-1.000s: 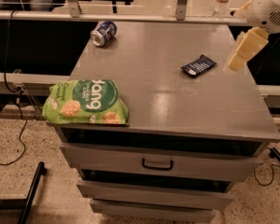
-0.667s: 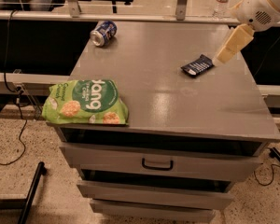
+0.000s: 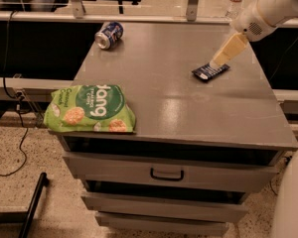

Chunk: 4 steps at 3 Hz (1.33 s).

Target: Move rxbar blueberry near green rice chip bag

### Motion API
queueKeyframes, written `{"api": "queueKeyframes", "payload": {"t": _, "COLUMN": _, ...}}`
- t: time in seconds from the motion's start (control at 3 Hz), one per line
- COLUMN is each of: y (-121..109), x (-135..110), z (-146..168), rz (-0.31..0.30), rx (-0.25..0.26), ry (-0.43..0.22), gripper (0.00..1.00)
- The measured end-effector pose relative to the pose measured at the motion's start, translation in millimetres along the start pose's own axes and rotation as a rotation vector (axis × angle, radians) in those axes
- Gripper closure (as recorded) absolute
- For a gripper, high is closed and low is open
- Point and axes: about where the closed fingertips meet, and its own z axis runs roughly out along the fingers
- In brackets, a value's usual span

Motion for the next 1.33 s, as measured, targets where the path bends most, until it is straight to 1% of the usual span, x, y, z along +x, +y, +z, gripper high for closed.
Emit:
{"api": "queueKeyframes", "payload": {"t": 0.33, "y": -6.7, "x": 13.8, "z": 27.6, "rz": 0.03, "rx": -0.008, "ry": -0.002, "gripper": 0.0}}
{"api": "queueKeyframes", "payload": {"t": 0.67, "y": -5.8, "x": 25.7, "z": 53.1, "rz": 0.055, "rx": -0.033, "ry": -0.006, "gripper": 0.0}}
{"api": "queueKeyframes", "payload": {"t": 1.0, "y": -1.2, "x": 34.9, "z": 75.8, "rz": 0.079, "rx": -0.064, "ry": 0.01, "gripper": 0.15}}
{"api": "queueKeyframes", "payload": {"t": 1.33, "y": 2.0, "x": 39.9, "z": 87.1, "rz": 0.097, "rx": -0.084, "ry": 0.027, "gripper": 0.36}}
